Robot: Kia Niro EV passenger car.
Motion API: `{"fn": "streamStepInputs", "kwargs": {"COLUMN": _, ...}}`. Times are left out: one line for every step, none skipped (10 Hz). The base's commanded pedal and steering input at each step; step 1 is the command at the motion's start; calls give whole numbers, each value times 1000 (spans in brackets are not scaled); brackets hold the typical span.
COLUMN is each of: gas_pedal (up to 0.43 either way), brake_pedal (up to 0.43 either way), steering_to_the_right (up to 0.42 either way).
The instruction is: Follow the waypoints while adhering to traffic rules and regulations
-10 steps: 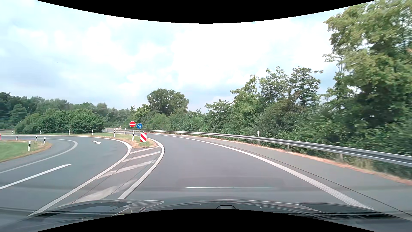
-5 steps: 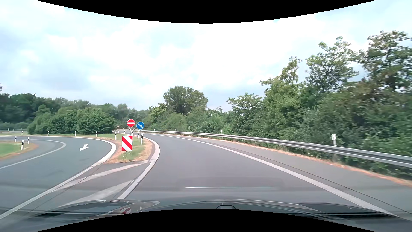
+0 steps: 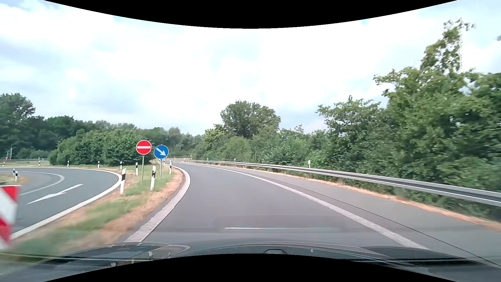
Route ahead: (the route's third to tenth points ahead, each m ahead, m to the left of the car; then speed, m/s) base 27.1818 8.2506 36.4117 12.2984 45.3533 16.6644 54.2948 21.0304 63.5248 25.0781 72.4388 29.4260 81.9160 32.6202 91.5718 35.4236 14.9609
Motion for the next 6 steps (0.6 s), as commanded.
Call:
{"fn": "streamStepInputs", "kwargs": {"gas_pedal": 157, "brake_pedal": 0, "steering_to_the_right": -79}}
{"fn": "streamStepInputs", "kwargs": {"gas_pedal": 157, "brake_pedal": 0, "steering_to_the_right": -79}}
{"fn": "streamStepInputs", "kwargs": {"gas_pedal": 157, "brake_pedal": 0, "steering_to_the_right": -79}}
{"fn": "streamStepInputs", "kwargs": {"gas_pedal": 157, "brake_pedal": 0, "steering_to_the_right": -79}}
{"fn": "streamStepInputs", "kwargs": {"gas_pedal": 157, "brake_pedal": 0, "steering_to_the_right": -79}}
{"fn": "streamStepInputs", "kwargs": {"gas_pedal": 157, "brake_pedal": 0, "steering_to_the_right": -79}}
